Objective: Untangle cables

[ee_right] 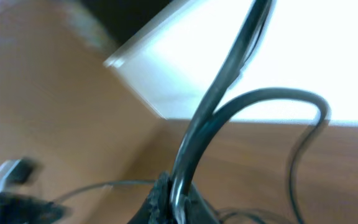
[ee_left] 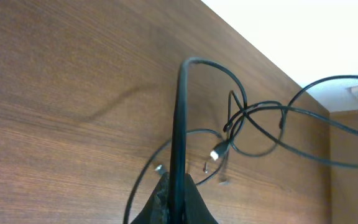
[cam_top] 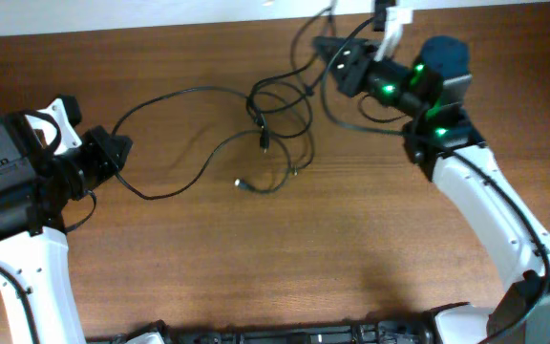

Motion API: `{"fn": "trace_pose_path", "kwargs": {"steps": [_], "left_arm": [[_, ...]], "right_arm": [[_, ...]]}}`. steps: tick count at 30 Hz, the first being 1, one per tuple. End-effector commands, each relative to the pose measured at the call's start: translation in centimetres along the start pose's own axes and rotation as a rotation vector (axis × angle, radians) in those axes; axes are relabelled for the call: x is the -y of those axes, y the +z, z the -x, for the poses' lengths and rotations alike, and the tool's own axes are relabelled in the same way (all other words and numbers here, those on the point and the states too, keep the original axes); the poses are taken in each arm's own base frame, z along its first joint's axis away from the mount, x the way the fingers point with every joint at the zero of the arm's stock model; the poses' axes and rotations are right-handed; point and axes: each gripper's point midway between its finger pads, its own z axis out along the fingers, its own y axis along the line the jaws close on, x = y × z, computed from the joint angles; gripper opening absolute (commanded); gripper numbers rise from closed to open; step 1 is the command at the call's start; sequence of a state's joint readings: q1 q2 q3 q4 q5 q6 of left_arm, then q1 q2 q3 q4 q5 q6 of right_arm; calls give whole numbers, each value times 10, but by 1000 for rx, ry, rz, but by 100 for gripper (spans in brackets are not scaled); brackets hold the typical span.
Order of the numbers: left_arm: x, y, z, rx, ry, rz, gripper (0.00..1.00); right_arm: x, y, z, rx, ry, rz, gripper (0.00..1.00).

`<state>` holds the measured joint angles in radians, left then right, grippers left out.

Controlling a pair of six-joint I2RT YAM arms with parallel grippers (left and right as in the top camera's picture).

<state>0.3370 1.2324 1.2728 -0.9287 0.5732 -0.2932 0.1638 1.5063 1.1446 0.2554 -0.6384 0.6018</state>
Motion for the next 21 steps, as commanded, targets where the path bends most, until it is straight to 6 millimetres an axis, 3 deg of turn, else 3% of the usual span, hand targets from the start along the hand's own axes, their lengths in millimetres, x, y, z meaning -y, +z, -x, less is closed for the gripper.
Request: {"fn": "trace_pose_path", "kwargs": {"steps": [1, 6, 10, 14, 18, 21], "left_arm": [[8, -10, 7, 34, 80, -13, 0], [8, -10, 13, 59, 188, -4, 0], [-4, -12, 25, 105, 232, 76, 0], [-15, -13, 31, 128, 232, 145, 0], [-9, -15, 43, 179, 260, 130, 0], [0, -20, 62, 261, 304, 114, 0]], "right_arm": [[64, -27, 26, 78, -106, -279, 4], [135, -81, 44, 120, -40, -516, 4], [174, -120, 41, 111, 43, -636, 4], [206, -137, 21, 53, 106, -738, 4], [234, -138, -14, -73, 113, -809, 4], [267, -155, -46, -149, 172, -966, 4]]}}
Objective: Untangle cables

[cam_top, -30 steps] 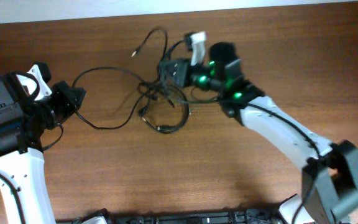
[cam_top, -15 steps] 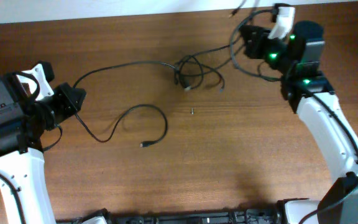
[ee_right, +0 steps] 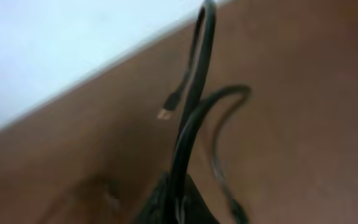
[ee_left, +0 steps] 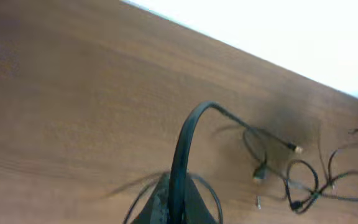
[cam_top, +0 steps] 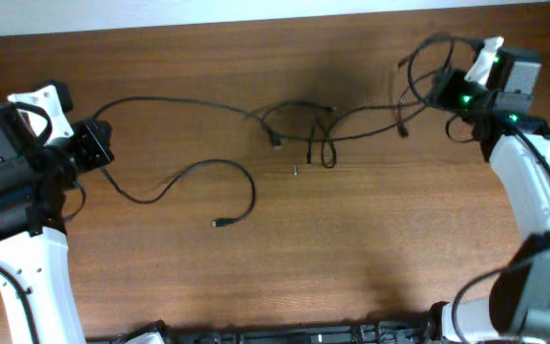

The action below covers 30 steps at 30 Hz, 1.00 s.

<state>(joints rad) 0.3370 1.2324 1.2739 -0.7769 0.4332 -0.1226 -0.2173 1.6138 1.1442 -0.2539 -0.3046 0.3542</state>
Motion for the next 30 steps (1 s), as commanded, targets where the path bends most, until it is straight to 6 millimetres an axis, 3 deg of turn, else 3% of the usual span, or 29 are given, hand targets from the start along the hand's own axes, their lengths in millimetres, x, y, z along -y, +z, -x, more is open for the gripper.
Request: {"fn": "trace_pose_path", "kwargs": {"steps": [1, 4, 6, 11, 15, 21, 24, 26, 27, 28, 30], "left_arm": [[3, -17, 36, 141, 64, 14, 0], [-3, -30, 62, 253, 32, 26, 0], [-13, -35, 72, 294, -18, 42, 0], [-68, -50, 75, 378, -362, 249, 0], [-73, -52, 76, 405, -481, 253, 0], [-50, -29, 70, 321, -421, 158, 0], [-33, -2, 68, 257, -251, 113, 0], [-17, 21, 70, 231, -205, 41, 0], [-10, 31, 72, 225, -191, 5, 0], [-4, 42, 73, 220, -177, -27, 0], [0, 57, 72, 205, -168, -44, 0]], "right_arm": [[47, 13, -9, -24, -11, -214, 4], [78, 14, -13, -28, -1, -350, 4], [86, 11, -11, -21, 13, -367, 4], [117, -1, -6, -16, 71, -415, 4], [126, -6, -18, -63, 95, -437, 4], [105, 0, -44, -177, 118, -305, 4], [44, 0, -69, -317, 24, 62, 4], [34, -2, -79, -358, 37, 103, 4], [36, -2, -80, -362, 34, 86, 7], [38, -2, -81, -363, 30, 74, 19], [35, -2, -81, -368, 39, 90, 67]]}}
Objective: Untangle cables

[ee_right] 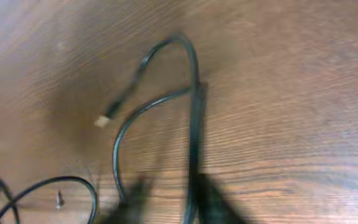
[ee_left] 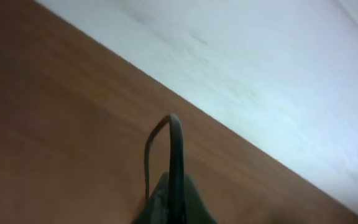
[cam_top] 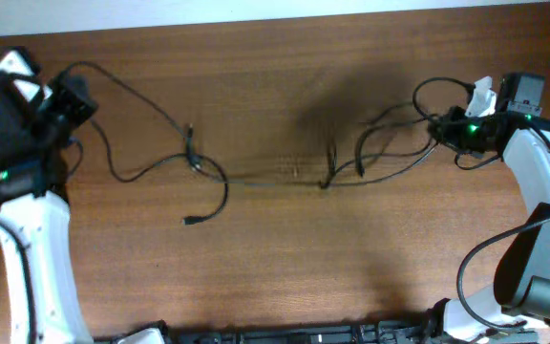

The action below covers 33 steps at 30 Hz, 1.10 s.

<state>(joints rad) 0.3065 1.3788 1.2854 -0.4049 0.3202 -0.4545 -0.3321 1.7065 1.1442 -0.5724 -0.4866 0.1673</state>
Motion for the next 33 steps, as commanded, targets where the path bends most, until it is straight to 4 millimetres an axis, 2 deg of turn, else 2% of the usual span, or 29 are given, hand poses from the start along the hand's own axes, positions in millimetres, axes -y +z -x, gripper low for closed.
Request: {"fn": "trace_pose_path", "kwargs": {"steps": [1, 2, 3, 6, 8, 10, 11, 14, 16, 17, 18, 20, 22, 24, 25, 26, 27, 28, 29, 30, 31, 32, 33], "left_arm": [[16, 19, -9, -47, 31, -69, 0], [16, 21, -12, -58, 0, -66, 0], [16, 23, -15, -74, -65, -63, 0], [20, 24, -19, -88, -171, -67, 0], [32, 26, -28, -121, -295, -82, 0], [46, 28, -35, -136, -374, -90, 0], [45, 29, -33, -119, -353, -83, 0], [51, 24, -31, -121, -56, -157, 0], [46, 14, -20, -90, 1, -171, 0], [42, 10, -13, -68, -3, -165, 0], [35, 3, -1, -36, -9, -152, 0], [28, -5, 5, -19, -19, -135, 0], [24, -6, -4, -53, -35, -118, 2], [20, -6, -13, -90, -52, -99, 2], [17, -7, -20, -116, -63, -86, 5], [16, -7, -22, -126, -68, -80, 6], [15, -7, -23, -127, -68, -79, 7], [15, -7, -22, -127, -68, -79, 7], [15, -7, -22, -125, -68, -75, 9], [15, -7, -22, -125, -68, -75, 11], [15, -7, -22, -126, -68, -75, 11], [15, -7, -22, -126, -68, -75, 12], [15, -7, -22, -126, -68, -76, 11]], "right_arm": [[-20, -1, -3, -18, -32, 105, 85], [-28, -3, -4, -23, -33, 151, 96], [-38, -7, -3, -22, -39, 201, 98], [-60, -19, 3, 10, -78, 287, 100], [-91, -24, -4, -1, -142, 356, 99], [-138, -7, -36, -87, -255, 396, 99], [-146, 0, -45, -102, -291, 368, 99], [-185, 22, -89, -169, -448, 302, 99], [-210, 27, -120, -215, -535, 320, 99], [-215, 32, -133, -223, -621, 296, 99], [-211, 42, -147, -223, -789, 195, 99], [-204, 59, -166, -233, -969, 50, 98], [-205, 74, -187, -262, -1084, 10, 98], [-206, 88, -205, -302, -1127, 16, 99], [-202, 102, -225, -358, -1173, 13, 98], [-196, 109, -239, -406, -1206, 8, 93], [-192, 114, -248, -431, -1219, 0, 85], [-190, 118, -254, -448, -1229, -6, 81], [-188, 122, -258, -459, -1234, -11, 68], [-187, 125, -259, -459, -1234, -11, 42], [-188, 124, -257, -454, -1224, -12, 11], [-191, 120, -252, -447, -1185, -20, 4], [-194, 115, -246, -439, -1158, -26, 4]]}}
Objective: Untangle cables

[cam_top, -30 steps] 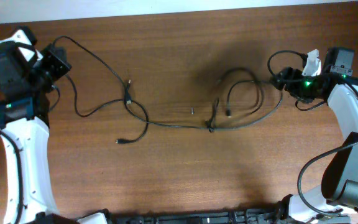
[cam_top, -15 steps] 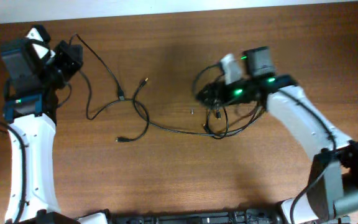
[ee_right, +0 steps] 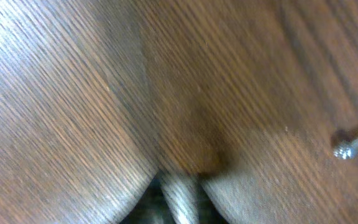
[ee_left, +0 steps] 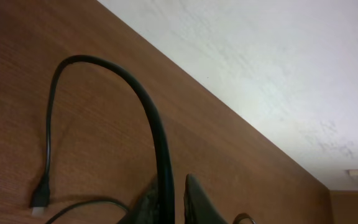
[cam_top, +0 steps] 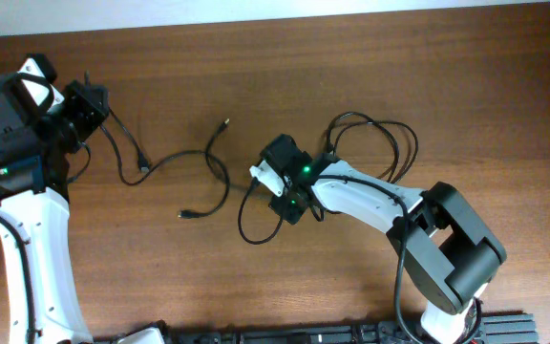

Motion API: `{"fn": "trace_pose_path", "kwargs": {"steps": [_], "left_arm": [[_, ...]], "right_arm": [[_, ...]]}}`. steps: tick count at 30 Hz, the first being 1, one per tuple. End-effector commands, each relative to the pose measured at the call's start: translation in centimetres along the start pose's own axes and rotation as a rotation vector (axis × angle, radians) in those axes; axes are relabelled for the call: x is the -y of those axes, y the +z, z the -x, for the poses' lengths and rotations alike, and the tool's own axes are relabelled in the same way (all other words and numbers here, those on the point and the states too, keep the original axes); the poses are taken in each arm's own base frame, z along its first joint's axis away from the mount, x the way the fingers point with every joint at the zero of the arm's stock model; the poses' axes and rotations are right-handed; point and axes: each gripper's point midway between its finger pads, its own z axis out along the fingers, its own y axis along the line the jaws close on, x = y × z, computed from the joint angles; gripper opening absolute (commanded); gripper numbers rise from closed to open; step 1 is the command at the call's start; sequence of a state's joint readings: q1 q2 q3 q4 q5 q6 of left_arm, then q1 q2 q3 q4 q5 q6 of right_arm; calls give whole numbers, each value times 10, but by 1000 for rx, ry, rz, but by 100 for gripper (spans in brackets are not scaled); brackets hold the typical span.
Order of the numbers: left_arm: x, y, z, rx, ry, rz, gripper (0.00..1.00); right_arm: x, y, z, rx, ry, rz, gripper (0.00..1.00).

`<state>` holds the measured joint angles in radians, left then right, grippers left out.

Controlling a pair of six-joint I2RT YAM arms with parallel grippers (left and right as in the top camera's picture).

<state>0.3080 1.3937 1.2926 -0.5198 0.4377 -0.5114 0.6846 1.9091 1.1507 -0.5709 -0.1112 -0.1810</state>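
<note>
Two thin black cables lie on the wooden table [cam_top: 370, 287]. One cable [cam_top: 160, 159] runs from my left gripper [cam_top: 96, 98] at the far left to loose ends near the middle. In the left wrist view this cable [ee_left: 135, 93] arches up between the fingers of the left gripper [ee_left: 173, 184]. It rests on the left finger, with a gap to the right one. The other cable [cam_top: 380, 143] loops right of centre. My right gripper [cam_top: 285, 191] is low over its left part. In its blurred wrist view, the right gripper [ee_right: 179, 193] shows wood between slightly parted fingers.
A plug end [ee_left: 40, 199] of the left cable lies on the wood below the arch. A small metal plug tip [ee_right: 347, 146] shows at the right of the right wrist view. The pale wall [ee_left: 278, 68] borders the table's far edge.
My right gripper has moved from the table's right edge to the middle, low over the wood. The taut line of cable across the table is gone; the cables lie slack. The left jaws now show a gap.
First the cables were knotted at the back centre, each gripper shut on one. Then the arms stood wider apart, with the knot stretched out. Later a thin line spanned the table and the right jaws were parted. Now two slack cables lie side by side.
</note>
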Motion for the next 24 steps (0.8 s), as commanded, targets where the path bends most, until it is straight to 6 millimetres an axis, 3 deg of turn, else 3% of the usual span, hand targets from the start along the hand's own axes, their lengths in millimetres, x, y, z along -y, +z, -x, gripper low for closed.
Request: {"fn": "trace_pose_path", "kwargs": {"steps": [1, 5, 7, 9, 13, 15, 16, 17, 18, 19, 20, 21, 22, 24], "left_arm": [[11, -9, 8, 26, 39, -24, 11], [9, -9, 1, 0, 66, -15, 13], [4, -9, -8, -35, 47, 3, 13], [-1, -9, -26, -105, 18, 30, 9], [19, -3, -67, -233, 43, 13, 9], [30, 1, -89, -286, 95, 31, 13], [25, 4, -96, -283, 132, 107, 17], [20, 4, -103, -282, 173, 180, 27], [18, 4, -108, -280, 203, 227, 36], [16, 3, -114, -277, 244, 281, 64], [15, 3, -114, -267, 263, 308, 74], [11, 2, -111, -246, 280, 345, 93], [9, 1, -109, -238, 283, 356, 99], [6, 1, -106, -231, 274, 364, 99]], "right_arm": [[15, -32, 19, 36, 91, -29, 4], [47, -130, 51, 196, 156, -84, 4], [67, -172, 49, 276, 205, -124, 4], [94, -200, 30, 310, 345, -157, 4], [123, -193, -12, 226, 586, -158, 4], [129, -182, -25, 189, 645, -154, 4], [128, -174, -31, 165, 649, -148, 9], [125, -168, -36, 145, 651, -142, 24], [123, -164, -39, 131, 653, -136, 47], [121, -161, -40, 123, 654, -126, 72], [119, -159, -39, 125, 653, -107, 85], [112, -159, -34, 136, 650, -62, 99], [112, -159, -34, 138, 649, -58, 99], [115, -160, -29, 161, 645, -62, 99]]}}
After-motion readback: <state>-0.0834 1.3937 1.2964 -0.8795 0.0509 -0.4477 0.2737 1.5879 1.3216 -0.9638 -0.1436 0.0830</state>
